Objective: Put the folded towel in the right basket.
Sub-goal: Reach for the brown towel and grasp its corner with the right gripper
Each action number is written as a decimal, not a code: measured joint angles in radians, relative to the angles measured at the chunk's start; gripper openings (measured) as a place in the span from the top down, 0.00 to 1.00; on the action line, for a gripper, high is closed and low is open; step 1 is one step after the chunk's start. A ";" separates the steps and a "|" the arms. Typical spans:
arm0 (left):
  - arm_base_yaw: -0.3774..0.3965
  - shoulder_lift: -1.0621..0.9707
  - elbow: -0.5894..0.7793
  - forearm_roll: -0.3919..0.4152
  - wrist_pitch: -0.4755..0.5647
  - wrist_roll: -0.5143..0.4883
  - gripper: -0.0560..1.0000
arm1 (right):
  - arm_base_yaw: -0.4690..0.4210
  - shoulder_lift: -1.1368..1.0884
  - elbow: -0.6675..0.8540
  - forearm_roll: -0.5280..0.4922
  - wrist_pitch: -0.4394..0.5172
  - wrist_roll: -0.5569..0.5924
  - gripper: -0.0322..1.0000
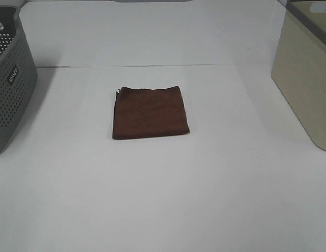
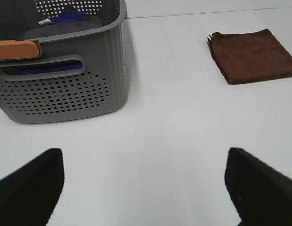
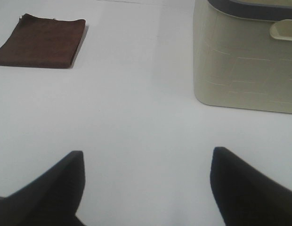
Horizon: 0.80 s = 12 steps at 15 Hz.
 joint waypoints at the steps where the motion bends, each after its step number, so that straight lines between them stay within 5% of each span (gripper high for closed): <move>1: 0.000 0.000 0.000 0.000 0.000 0.000 0.12 | 0.000 0.000 0.000 0.000 0.000 0.000 0.29; 12: 0.000 0.000 0.000 0.000 0.000 0.000 0.12 | 0.000 0.000 0.000 0.000 0.000 0.001 0.29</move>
